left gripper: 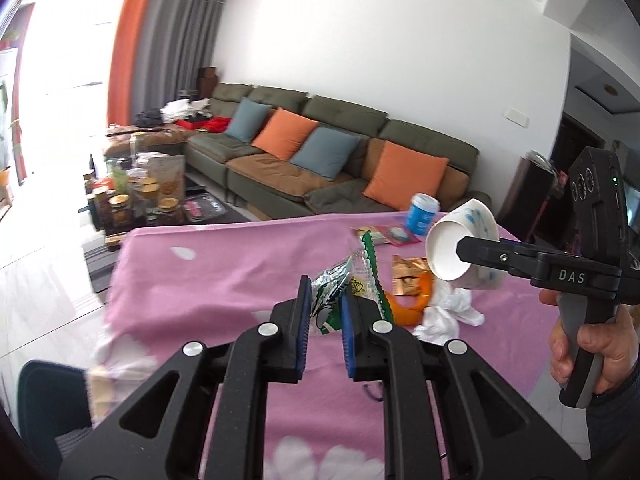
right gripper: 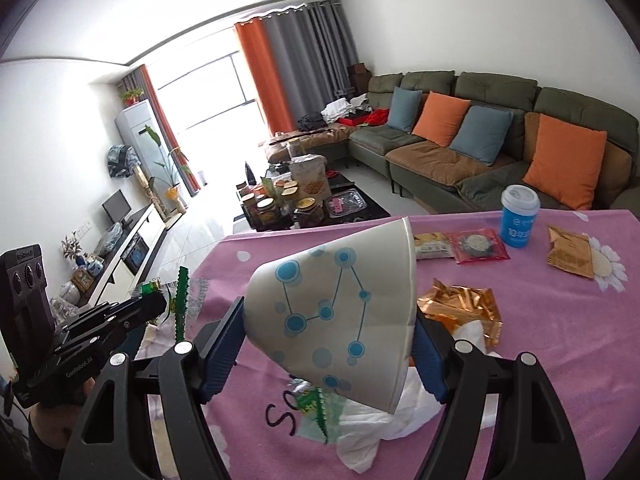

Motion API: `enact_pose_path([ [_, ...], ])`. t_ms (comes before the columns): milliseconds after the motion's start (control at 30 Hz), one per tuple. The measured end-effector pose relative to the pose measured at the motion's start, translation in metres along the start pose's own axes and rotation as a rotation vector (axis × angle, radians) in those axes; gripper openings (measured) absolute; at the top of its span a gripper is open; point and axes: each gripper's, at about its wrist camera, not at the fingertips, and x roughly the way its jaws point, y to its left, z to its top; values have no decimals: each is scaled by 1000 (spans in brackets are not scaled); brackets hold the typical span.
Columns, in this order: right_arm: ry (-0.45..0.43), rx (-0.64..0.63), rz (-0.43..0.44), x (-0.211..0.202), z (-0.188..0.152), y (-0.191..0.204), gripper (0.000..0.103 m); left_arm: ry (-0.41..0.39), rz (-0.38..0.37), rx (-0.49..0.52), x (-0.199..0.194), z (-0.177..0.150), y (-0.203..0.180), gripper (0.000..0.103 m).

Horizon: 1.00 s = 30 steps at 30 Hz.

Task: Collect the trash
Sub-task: 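Carry the dotted cup and green wrapper over the teal bin with both grippers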

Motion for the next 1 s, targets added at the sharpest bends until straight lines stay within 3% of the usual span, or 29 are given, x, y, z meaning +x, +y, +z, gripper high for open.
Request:
enact_pose_path([
  [333,47,-176,184,32,9,105,73,-64,253,-104,-98,-18,91,14],
  [633,147,-341,394,71,10,211,73,-101,450,-188,-179,-43,161,14],
  [833,283,-403,515,111,2,276,73,-63,540,-241,-206,-67,204,14],
  [1000,393,-462,521,150,-17,315,73,8,577,-298,-205,-100,240,14],
])
